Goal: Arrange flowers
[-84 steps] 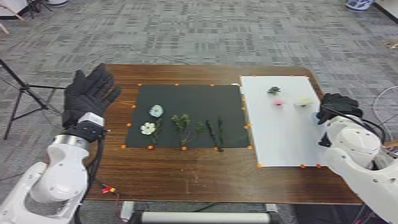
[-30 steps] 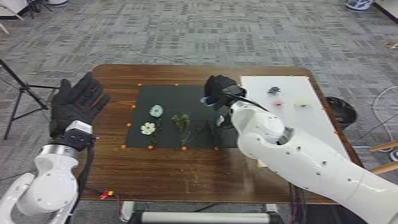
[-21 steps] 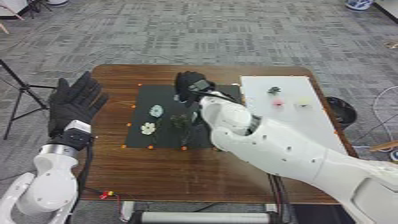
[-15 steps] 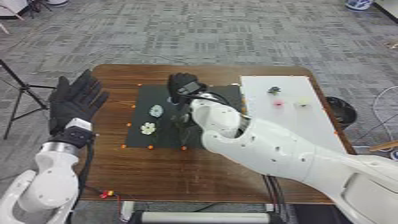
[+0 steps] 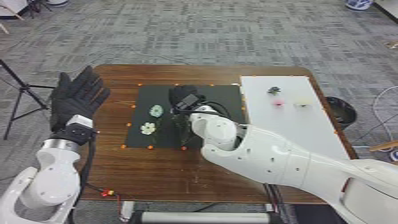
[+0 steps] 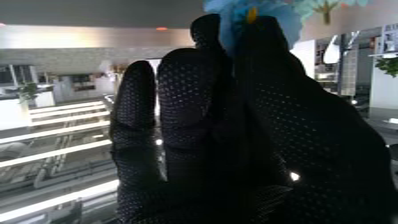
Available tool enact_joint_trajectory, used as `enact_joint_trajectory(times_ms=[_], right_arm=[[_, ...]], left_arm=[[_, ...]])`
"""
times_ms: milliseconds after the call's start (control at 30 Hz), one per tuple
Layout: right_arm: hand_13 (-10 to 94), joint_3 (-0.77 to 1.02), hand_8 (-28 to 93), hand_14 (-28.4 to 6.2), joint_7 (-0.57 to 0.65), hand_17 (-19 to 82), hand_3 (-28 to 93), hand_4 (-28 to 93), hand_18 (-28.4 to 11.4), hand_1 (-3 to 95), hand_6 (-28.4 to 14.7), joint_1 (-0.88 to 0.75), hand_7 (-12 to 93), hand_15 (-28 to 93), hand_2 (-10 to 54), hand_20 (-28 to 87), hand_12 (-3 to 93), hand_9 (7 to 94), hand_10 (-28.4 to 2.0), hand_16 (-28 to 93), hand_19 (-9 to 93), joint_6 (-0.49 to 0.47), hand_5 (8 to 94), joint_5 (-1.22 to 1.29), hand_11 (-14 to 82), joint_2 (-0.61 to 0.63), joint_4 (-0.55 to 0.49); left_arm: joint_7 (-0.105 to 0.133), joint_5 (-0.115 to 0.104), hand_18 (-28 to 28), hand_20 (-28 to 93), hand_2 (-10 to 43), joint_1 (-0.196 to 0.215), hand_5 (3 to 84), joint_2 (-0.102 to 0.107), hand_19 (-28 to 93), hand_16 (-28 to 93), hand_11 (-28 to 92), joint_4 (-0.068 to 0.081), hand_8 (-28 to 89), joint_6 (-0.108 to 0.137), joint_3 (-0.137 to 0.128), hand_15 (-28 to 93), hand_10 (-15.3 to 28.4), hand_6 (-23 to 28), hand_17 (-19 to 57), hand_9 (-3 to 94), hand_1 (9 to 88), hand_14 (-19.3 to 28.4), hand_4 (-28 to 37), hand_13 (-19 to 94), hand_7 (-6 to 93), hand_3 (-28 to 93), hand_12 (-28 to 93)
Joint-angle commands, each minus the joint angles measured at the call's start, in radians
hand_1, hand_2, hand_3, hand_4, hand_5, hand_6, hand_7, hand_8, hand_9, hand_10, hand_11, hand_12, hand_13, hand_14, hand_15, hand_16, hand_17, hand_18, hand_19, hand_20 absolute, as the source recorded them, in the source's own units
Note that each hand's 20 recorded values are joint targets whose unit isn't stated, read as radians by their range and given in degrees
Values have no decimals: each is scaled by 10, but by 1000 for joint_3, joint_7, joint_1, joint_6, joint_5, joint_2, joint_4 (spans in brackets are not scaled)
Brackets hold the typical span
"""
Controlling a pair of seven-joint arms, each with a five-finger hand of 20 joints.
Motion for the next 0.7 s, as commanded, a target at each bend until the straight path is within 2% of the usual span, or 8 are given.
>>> enact_joint_trajectory(times_ms=[33, 100, 200, 267, 300, 433, 700], right_arm=[[692, 20, 6, -60, 7, 310, 665, -281, -200, 601, 9, 2, 353, 576, -95, 371, 372, 800, -68, 425, 710, -47, 713, -17, 73, 11, 12], [689, 17, 1, -60, 0, 308, 666, -281, -200, 600, 10, 5, 344, 572, -95, 369, 365, 793, -69, 428, 707, -50, 709, -29, 68, 12, 13], [683, 17, 0, -56, 6, 306, 668, -281, -201, 598, 10, 8, 341, 567, -95, 368, 357, 784, -67, 430, 706, -63, 708, -32, 62, 11, 14], [679, 30, 1, -55, 12, 303, 669, -280, -201, 596, 9, 3, 336, 562, -95, 366, 346, 773, -66, 438, 705, -97, 704, -29, 56, 7, 10], [678, 28, 0, -55, 12, 300, 670, -280, -201, 595, 9, 8, 334, 560, -95, 365, 341, 765, -67, 440, 704, -102, 701, -28, 53, 8, 8], [671, 25, -2, -54, 14, 297, 672, -281, -201, 594, 5, 9, 324, 556, -95, 363, 306, 737, -71, 449, 703, -101, 689, -25, 75, 12, -1], [657, 39, -5, -54, 16, 291, 689, -282, -202, 572, -9, 9, 298, 564, -95, 354, 192, 654, -113, 444, 704, -115, 653, -12, 177, 14, -23]], left_arm=[[8, -11, 125, 73, 186, 12, 371, -3, 297, -31, 135, -2, -66, -3, -7, 102, 132, 85, -63, 252, 271, 109, -283, 168, 38, 585, 84], [17, -30, 126, 74, 185, 22, 371, -5, 298, -31, 136, -6, -66, -2, -15, 103, 132, 86, -63, 252, 270, 109, -283, 167, 38, 588, 83], [16, -19, 126, 74, 185, 27, 371, -6, 299, -31, 136, -7, -66, 2, -26, 103, 132, 86, -64, 253, 270, 110, -283, 167, 38, 589, 83], [19, -21, 127, 74, 185, 30, 372, -6, 299, -32, 135, -8, -66, 5, -30, 104, 132, 85, -64, 253, 268, 109, -283, 168, 39, 592, 83], [21, -21, 127, 74, 184, 23, 372, -5, 299, -32, 135, -5, -67, 4, -27, 104, 131, 85, -64, 253, 267, 110, -283, 168, 39, 595, 82], [18, -19, 127, 75, 182, 28, 371, -2, 301, -32, 134, -9, -67, 1, -34, 105, 132, 85, -65, 254, 267, 111, -283, 169, 39, 600, 82], [19, -18, 130, 75, 175, 35, 371, -3, 304, -30, 134, -12, -67, 5, -43, 108, 132, 84, -66, 255, 263, 114, -283, 169, 41, 619, 84]])
